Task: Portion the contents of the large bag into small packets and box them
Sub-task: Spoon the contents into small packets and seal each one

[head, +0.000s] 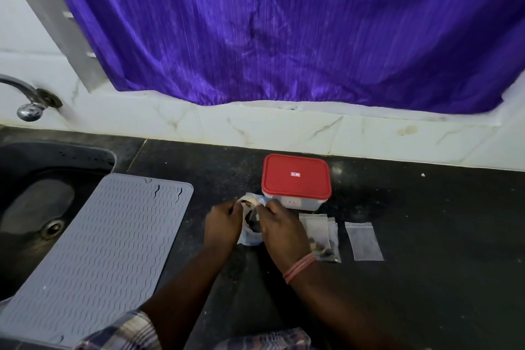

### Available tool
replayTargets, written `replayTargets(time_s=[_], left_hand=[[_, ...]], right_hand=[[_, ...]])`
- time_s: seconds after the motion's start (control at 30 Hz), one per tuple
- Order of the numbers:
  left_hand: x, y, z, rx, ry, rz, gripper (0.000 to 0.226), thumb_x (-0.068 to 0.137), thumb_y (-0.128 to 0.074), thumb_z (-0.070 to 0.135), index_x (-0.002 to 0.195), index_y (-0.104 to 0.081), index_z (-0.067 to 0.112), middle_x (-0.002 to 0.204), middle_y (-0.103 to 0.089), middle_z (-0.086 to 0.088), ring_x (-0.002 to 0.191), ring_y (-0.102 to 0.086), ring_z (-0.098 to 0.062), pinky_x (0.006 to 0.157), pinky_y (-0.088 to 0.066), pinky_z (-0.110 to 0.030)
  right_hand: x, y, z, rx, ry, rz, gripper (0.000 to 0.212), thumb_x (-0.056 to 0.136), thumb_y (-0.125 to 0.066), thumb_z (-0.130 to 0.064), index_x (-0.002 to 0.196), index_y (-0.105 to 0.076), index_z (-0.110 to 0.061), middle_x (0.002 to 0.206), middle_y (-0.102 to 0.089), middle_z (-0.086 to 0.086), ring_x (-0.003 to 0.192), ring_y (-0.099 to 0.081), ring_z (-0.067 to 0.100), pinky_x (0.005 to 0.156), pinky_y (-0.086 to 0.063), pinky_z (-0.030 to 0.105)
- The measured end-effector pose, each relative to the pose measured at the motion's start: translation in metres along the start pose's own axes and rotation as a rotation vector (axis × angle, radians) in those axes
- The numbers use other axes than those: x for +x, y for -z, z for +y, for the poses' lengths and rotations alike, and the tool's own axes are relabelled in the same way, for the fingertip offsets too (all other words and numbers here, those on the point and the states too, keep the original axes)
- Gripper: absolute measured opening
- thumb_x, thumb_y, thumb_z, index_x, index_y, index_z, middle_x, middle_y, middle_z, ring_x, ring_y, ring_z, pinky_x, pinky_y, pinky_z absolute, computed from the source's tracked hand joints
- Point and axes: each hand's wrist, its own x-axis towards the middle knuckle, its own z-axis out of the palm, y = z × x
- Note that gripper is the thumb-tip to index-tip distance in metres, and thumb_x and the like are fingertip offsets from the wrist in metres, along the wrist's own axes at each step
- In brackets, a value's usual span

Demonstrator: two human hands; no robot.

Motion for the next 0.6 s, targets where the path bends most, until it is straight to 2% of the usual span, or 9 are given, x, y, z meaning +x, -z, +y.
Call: replayTargets(time_s=[0.1,0.17,0.2,0.27,0.33,0.4,0.43,0.5,0.6], left_hand=[[0.003,0.003,0.004,0.144,-0.047,0.028,0.035,0.097,-0.051,0.024,0.067,-0.061,0.010,0.059,-0.060,-0.005,0.056,-0.058,-0.017,0.056,-0.044,-0.030],[0.005,0.005,0.010,0.208,-0.085,0.029,0.035,0.096,-0.047,0.028,0.068,-0.060,0.012,0.058,-0.059,-0.002,0.056,-0.060,-0.018,0.057,-0.048,-0.031],[0.007,0.007,0.012,0.218,-0.077,0.018,0.035,0.096,-0.046,0.028,0.068,-0.060,0.012,0.058,-0.060,-0.002,0.057,-0.061,-0.019,0.059,-0.052,-0.033],[0.013,0.010,0.016,0.174,0.022,-0.023,0.034,0.095,-0.047,0.027,0.069,-0.062,0.012,0.062,-0.067,-0.002,0.063,-0.066,-0.020,0.067,-0.058,-0.036],[0.022,0.014,0.015,-0.024,0.285,-0.076,0.030,0.097,-0.053,0.024,0.072,-0.065,0.013,0.065,-0.073,-0.002,0.070,-0.070,-0.021,0.074,-0.059,-0.037],[0.022,0.020,0.015,-0.262,0.572,-0.121,0.026,0.099,-0.056,0.018,0.078,-0.066,0.005,0.058,-0.073,-0.002,0.060,-0.064,-0.021,0.059,-0.054,-0.030],[0.020,0.022,0.013,-0.331,0.615,-0.122,0.025,0.101,-0.052,0.014,0.083,-0.066,0.002,0.058,-0.073,-0.004,0.054,-0.059,-0.020,0.052,-0.047,-0.026],[0.015,0.018,0.005,-0.391,0.603,-0.108,0.024,0.103,-0.043,0.010,0.094,-0.064,0.002,0.067,-0.075,-0.010,0.050,-0.055,-0.019,0.048,-0.041,-0.025],[0.013,0.009,-0.008,-0.371,0.547,-0.006,0.028,0.104,-0.039,0.012,0.101,-0.064,-0.001,0.073,-0.076,-0.014,0.050,-0.059,-0.021,0.048,-0.046,-0.028]], right_hand=[[0.001,0.004,-0.002,0.034,0.006,0.043,0.025,0.075,-0.075,-0.008,0.099,-0.072,-0.012,0.091,-0.062,0.004,0.069,-0.064,0.019,0.060,-0.057,0.030],[0.003,0.006,-0.004,0.091,-0.021,0.063,0.012,0.083,-0.059,-0.014,0.091,-0.069,-0.015,0.089,-0.059,0.003,0.070,-0.062,0.019,0.063,-0.056,0.033],[0.004,0.007,-0.004,0.142,-0.067,0.079,0.015,0.087,-0.052,-0.016,0.087,-0.066,-0.015,0.089,-0.058,0.003,0.072,-0.061,0.020,0.064,-0.054,0.035],[0.006,0.010,0.000,0.265,-0.178,0.171,0.015,0.090,-0.052,-0.013,0.082,-0.065,-0.012,0.086,-0.058,0.003,0.072,-0.058,0.019,0.063,-0.050,0.035],[0.007,0.013,0.005,0.388,-0.266,0.267,0.009,0.090,-0.064,-0.009,0.083,-0.069,-0.011,0.084,-0.061,0.000,0.073,-0.057,0.013,0.065,-0.048,0.028],[0.006,0.013,0.010,0.478,-0.341,0.336,0.004,0.088,-0.071,-0.009,0.085,-0.072,-0.012,0.082,-0.064,-0.002,0.074,-0.060,0.011,0.067,-0.049,0.025],[0.005,0.011,0.012,0.509,-0.381,0.355,0.005,0.087,-0.071,-0.010,0.083,-0.072,-0.012,0.079,-0.065,-0.003,0.074,-0.061,0.012,0.066,-0.050,0.027],[0.001,0.005,0.016,0.520,-0.447,0.350,0.008,0.086,-0.071,-0.009,0.078,-0.070,-0.012,0.075,-0.065,-0.002,0.070,-0.061,0.013,0.064,-0.051,0.031],[-0.008,-0.010,0.023,0.476,-0.519,0.227,0.007,0.083,-0.071,-0.008,0.077,-0.070,-0.011,0.076,-0.066,0.000,0.070,-0.061,0.012,0.065,-0.053,0.034]])
